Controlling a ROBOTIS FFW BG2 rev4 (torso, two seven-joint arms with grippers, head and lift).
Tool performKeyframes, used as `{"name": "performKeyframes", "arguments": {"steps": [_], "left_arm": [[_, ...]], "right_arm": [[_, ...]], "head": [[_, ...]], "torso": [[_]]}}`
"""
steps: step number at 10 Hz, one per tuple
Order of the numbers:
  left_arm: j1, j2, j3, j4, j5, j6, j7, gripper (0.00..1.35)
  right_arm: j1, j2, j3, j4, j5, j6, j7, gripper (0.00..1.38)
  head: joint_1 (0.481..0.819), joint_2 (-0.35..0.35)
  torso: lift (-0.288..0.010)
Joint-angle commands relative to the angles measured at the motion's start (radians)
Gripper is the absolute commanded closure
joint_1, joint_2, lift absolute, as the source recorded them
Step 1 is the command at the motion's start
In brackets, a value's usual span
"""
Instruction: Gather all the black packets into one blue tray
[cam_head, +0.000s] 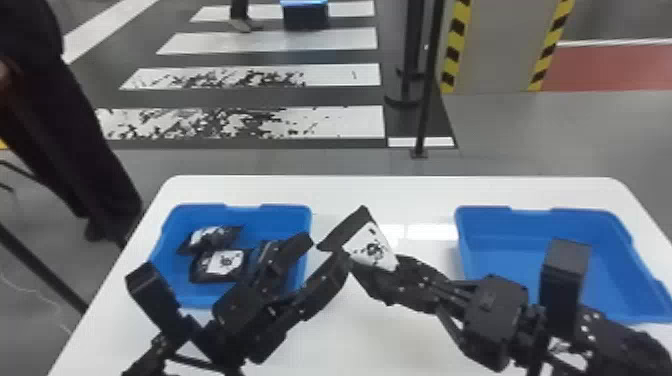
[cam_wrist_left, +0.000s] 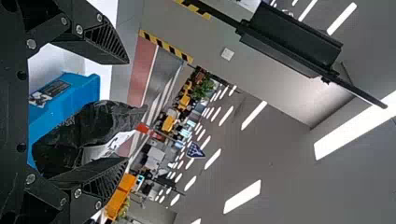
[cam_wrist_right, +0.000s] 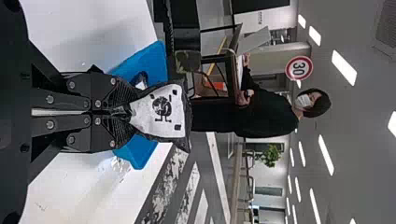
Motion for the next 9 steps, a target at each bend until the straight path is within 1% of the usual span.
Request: {"name": "performKeyframes", "arguments": {"steps": [1, 2, 4, 6, 8, 9], "left_arm": [[-0.025, 0.000, -0.011, 0.029, 0.012, -0.007, -0.001, 0.33], [-0.040, 0.000, -0.017, 0.044, 0.022, -0.005, -0.001, 0.38], [-0.052, 0.003, -0.041, 0.076, 0.060, -0.009, -0.006, 0.83], [-0.054, 0.005, -0.043, 0.091, 0.044, -0.029, -0.006, 1.21], [-0.062, 0.008, -0.043, 0.093, 0.014, -0.063, -0.009, 1.21], [-0.067, 0.008, -0.043, 0.093, 0.002, -0.081, -0.009, 1.21]], "right_arm": [[-0.003, -0.004, 0.023, -0.007, 0.008, -0.002, 0.006, 1.28], [-0.008, -0.007, 0.033, -0.005, 0.010, -0.002, 0.011, 1.28], [-0.015, -0.010, 0.047, -0.002, 0.010, -0.002, 0.015, 1.28], [-0.018, -0.010, 0.049, 0.000, 0.006, -0.002, 0.017, 1.28], [-0.018, -0.010, 0.049, 0.000, 0.004, -0.002, 0.020, 1.28], [-0.018, -0.010, 0.049, 0.000, -0.002, -0.009, 0.019, 1.25]], "head": [[0.695, 0.099], [0.695, 0.107], [0.695, 0.114], [0.695, 0.113], [0.695, 0.117], [0.695, 0.119]], "torso": [[-0.110], [-0.110], [-0.110], [-0.110], [-0.110], [-0.110]]}}
